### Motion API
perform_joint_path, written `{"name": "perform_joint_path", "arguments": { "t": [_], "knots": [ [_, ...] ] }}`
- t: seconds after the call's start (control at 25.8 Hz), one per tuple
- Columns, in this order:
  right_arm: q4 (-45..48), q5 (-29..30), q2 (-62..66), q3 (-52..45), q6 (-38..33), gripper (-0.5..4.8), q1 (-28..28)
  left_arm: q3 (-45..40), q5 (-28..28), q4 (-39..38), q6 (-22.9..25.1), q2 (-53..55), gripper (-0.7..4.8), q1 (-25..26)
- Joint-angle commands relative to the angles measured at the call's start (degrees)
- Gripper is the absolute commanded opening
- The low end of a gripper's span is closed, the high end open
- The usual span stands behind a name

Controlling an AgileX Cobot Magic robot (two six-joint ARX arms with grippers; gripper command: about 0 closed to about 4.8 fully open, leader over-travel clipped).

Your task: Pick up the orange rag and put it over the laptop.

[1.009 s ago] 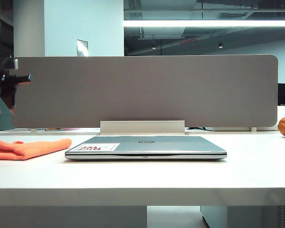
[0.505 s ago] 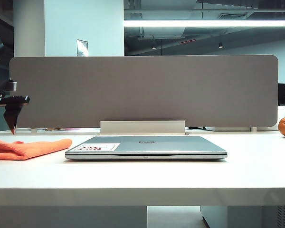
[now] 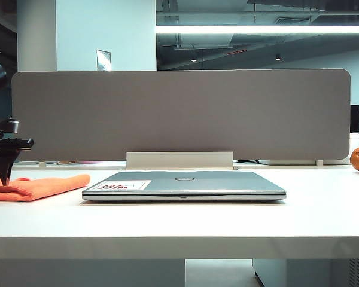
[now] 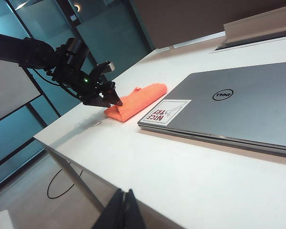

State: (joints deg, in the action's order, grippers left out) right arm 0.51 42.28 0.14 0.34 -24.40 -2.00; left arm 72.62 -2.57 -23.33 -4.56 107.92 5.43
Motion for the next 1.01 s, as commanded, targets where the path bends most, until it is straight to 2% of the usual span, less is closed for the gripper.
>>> {"name": "perform_joint_path", "arguments": {
  "t": [0.04, 0.31, 0.54, 0.66, 0.78, 0.85, 1.01],
  "knots": [
    [0.55, 0.02, -0.09, -0.20, -0.02, -0.05, -0.02, 0.02, -0.22, 0.17, 0.04, 1.11, 3.08, 0.02],
    [0.55, 0.04, -0.09, -0.20, -0.02, -0.05, -0.04, 0.02, 0.24, 0.04, 0.04, 2.71, 3.03, 0.00],
    [0.55, 0.02, -0.09, -0.20, -0.02, -0.05, -0.04, 0.02, 0.22, 0.07, 0.07, 2.71, 0.87, 0.00],
    [0.55, 0.04, -0.09, -0.20, -0.02, -0.05, -0.04, 0.04, 0.22, 0.22, 0.07, 2.69, 0.69, 0.00],
    [0.55, 0.02, -0.09, -0.20, -0.02, -0.05, -0.04, 0.17, 0.22, 0.20, 0.04, 2.51, -0.10, 0.00],
    [0.55, 0.04, -0.09, -0.20, -0.02, -0.05, -0.04, 0.76, 0.44, 0.13, 0.04, 2.16, -0.06, 0.00],
    [0.55, 0.02, -0.09, -0.20, -0.02, -0.05, -0.04, 3.15, 6.05, -0.15, -0.33, -0.59, -0.06, -0.07]
  ]
}}
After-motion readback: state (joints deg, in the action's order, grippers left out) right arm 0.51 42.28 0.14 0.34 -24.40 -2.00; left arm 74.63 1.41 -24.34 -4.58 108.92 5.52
